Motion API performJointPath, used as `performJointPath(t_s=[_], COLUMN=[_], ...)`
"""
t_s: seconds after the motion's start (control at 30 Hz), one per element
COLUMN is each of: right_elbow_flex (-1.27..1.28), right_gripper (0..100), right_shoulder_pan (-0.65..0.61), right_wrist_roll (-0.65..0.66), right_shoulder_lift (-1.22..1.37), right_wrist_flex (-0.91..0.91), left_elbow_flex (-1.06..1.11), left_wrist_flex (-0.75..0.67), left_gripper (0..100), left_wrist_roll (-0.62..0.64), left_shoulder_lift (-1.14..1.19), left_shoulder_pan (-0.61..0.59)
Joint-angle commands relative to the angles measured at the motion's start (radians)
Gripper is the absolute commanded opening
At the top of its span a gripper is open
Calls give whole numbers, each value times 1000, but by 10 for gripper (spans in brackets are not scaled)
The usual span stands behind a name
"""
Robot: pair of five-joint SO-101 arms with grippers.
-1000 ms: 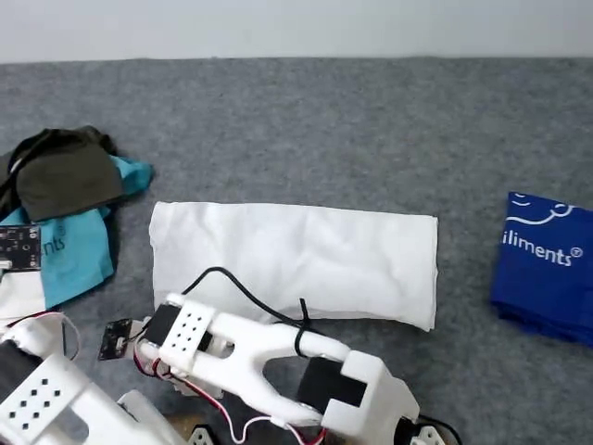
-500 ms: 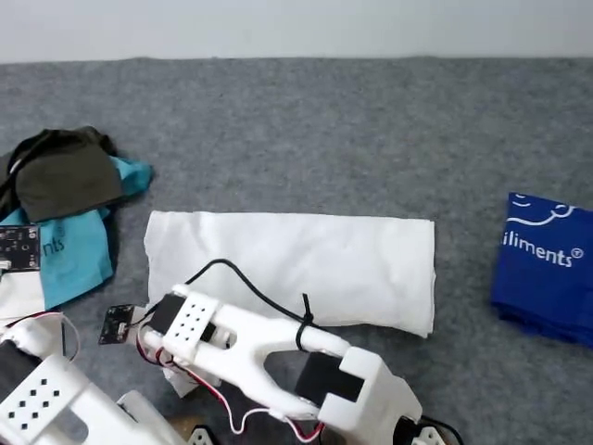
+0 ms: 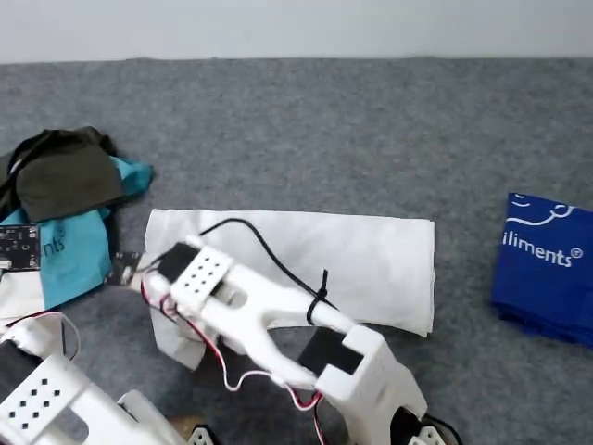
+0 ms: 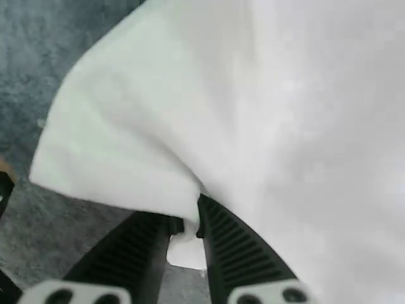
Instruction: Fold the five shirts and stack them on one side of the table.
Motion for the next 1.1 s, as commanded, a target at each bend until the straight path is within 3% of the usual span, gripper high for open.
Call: performJointPath(t_s=[0.0, 0.5, 0.77, 0.9, 1.07], right_elbow_flex=[-120, -244, -245, -319, -488], right_gripper=[10, 24, 255, 214, 147], right_shoulder_pan=[48, 189, 300, 311, 283], right_wrist_roll=[8, 51, 46, 49, 49], right_shoulder_lift=[-10, 16, 124, 125, 128], right_wrist_flex=[54, 48, -71, -58, 91], left_elbow_flex=[-16, -12, -10, -10, -10], left_wrist_flex=[-20, -20, -20, -20, -20], left_gripper=[18, 18, 18, 18, 18], left_wrist_roll=[-6, -6, -6, -6, -6], left_shoulder_lift=[-17, -17, -17, -17, -17], left_shoulder_pan=[-3, -2, -2, -2, -2])
